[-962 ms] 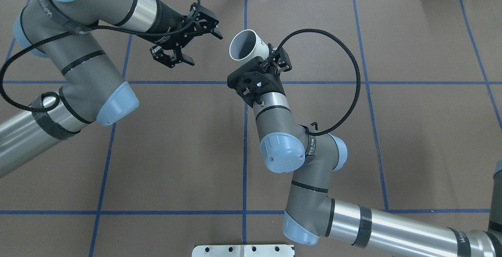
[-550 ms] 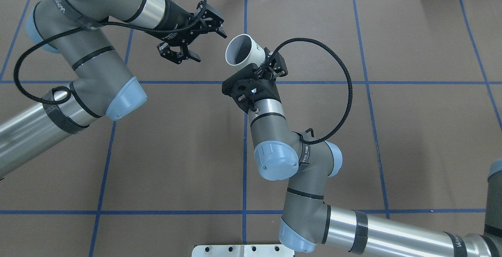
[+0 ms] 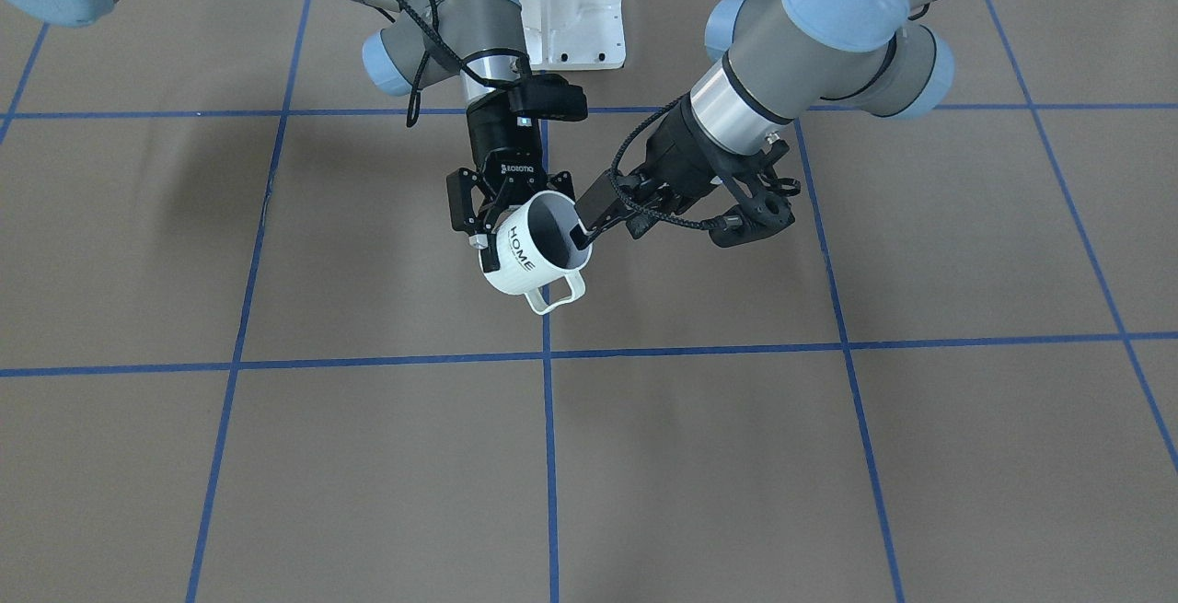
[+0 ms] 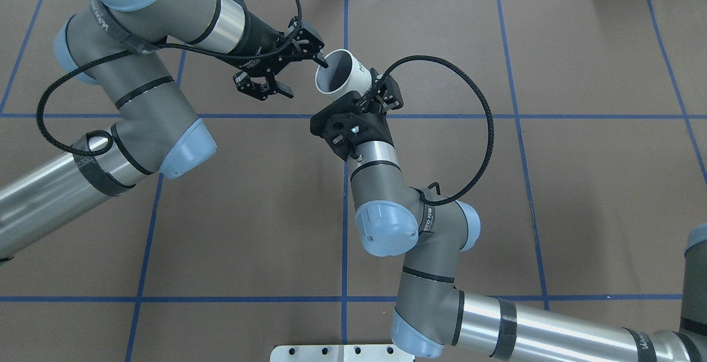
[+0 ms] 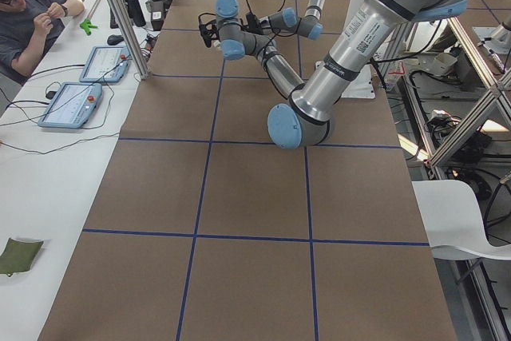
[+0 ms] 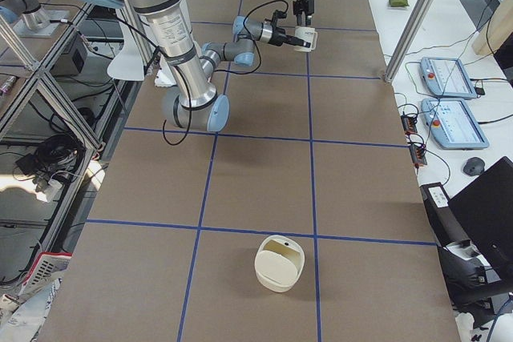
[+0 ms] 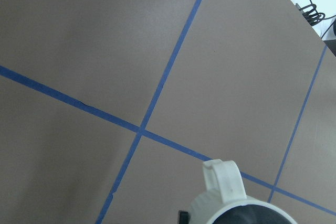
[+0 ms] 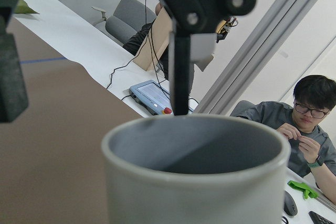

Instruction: Left arm hands cup to right arm to dump lemon

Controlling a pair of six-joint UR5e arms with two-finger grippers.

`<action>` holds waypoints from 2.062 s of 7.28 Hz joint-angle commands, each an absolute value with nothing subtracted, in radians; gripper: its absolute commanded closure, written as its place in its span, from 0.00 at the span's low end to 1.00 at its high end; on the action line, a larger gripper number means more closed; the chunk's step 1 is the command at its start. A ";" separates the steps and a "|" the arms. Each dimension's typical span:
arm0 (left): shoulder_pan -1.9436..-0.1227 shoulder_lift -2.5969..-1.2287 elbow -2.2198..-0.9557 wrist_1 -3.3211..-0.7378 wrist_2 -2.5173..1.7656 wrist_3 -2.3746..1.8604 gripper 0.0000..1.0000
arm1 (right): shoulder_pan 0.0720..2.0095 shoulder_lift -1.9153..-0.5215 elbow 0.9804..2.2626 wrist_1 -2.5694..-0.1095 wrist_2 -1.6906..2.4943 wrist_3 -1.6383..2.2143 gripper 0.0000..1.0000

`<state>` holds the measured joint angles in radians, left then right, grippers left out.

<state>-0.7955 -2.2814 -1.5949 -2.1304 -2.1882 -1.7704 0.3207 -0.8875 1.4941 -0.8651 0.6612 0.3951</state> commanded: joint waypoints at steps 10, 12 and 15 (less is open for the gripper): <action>-0.756 -2.289 -1.586 -2.131 -2.187 -1.767 0.48 | 0.301 -0.888 1.496 -0.864 0.647 0.403 0.94; -0.752 -2.292 -1.585 -2.131 -2.187 -1.767 0.57 | 0.299 -0.888 1.496 -0.865 0.647 0.403 0.94; -0.752 -2.295 -1.571 -2.128 -2.210 -1.770 1.00 | 0.295 -0.893 1.500 -0.859 0.647 0.403 0.43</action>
